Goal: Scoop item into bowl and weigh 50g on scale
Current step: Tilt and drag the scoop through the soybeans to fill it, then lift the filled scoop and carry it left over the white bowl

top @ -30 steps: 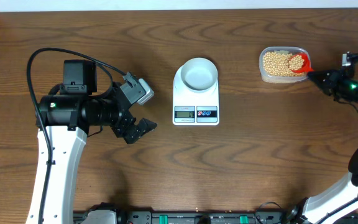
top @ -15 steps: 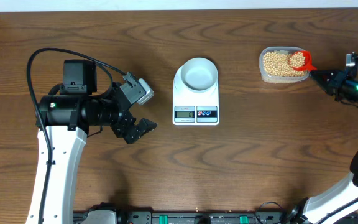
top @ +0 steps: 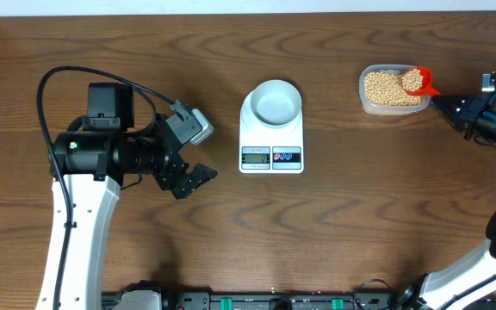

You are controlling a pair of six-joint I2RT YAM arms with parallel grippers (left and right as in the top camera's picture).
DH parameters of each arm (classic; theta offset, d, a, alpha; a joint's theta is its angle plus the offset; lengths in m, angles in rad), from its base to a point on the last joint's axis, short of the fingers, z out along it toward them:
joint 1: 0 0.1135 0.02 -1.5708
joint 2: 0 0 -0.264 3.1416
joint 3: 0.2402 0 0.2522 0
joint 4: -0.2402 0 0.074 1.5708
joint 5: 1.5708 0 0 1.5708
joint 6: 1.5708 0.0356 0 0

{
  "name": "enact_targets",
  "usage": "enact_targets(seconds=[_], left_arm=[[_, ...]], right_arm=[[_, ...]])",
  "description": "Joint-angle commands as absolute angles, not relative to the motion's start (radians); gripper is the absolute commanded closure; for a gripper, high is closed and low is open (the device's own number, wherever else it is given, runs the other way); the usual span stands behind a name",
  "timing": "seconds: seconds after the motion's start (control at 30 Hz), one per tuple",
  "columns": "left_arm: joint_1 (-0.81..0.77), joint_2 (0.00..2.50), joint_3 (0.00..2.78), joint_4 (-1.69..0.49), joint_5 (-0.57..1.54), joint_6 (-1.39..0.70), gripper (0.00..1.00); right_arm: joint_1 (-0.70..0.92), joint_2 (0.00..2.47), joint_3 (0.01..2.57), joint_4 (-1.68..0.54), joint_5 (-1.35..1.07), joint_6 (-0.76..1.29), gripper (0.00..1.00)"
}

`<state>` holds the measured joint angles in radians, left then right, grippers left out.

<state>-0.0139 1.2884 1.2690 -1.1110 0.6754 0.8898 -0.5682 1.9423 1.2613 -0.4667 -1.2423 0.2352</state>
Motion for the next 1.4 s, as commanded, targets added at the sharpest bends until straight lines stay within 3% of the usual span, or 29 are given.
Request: enact_targets(seconds=[0.0,0.37,0.83,1.37], left_arm=[[-0.01,1.287,1.284,-1.114,0.688,0.886,0.02],[-0.01,1.287,1.284,-1.114,0.688,0.886,0.02],[-0.01,1.287,1.284,-1.114,0.688,0.886,0.02],[-0.01,1.287,1.284,-1.114,0.688,0.886,0.02]], right_arm=[[-0.576,1.954,1.261,-0.463,-1.295,0.258,0.99],[-0.506,1.954,1.261,-0.455,-1.32,0.282,0.99],[-0.291,1.954,1.261,-0.21,-1.319,0.513,0.99],[-0.074,1.954,1.261,-0.114,-1.316,0.572,0.99]])
